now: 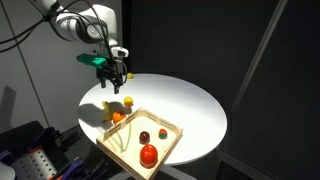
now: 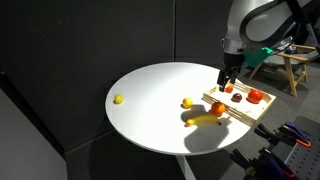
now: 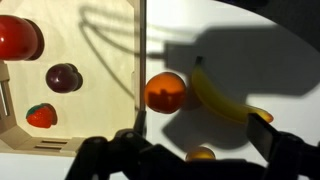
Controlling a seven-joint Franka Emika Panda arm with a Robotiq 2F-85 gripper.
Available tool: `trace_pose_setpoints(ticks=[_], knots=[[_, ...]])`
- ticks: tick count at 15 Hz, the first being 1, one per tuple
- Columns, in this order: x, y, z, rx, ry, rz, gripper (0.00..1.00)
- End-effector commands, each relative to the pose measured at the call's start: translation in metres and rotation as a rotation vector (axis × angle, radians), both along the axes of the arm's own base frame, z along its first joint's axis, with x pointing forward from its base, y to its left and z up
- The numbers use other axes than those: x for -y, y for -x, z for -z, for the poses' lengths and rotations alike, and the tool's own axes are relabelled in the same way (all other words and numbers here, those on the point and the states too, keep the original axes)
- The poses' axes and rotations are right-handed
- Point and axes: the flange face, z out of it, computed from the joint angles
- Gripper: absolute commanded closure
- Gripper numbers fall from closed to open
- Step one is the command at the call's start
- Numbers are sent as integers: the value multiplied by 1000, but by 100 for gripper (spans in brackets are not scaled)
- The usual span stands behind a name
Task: Pick up the orange on the left side in the crate and put it on the table outside the crate
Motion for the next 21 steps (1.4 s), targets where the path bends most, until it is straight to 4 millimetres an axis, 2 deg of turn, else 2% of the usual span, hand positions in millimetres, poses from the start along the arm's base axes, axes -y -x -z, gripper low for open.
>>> trace_pose_setpoints(ticks=[1,10,11,21], knots=[[7,22,-20,0,-18,16,0],[9,34,-39,31,-25,7,0],[5,26,-32,32,-6,12,0],[5,26,-30,27,-6,11,0]])
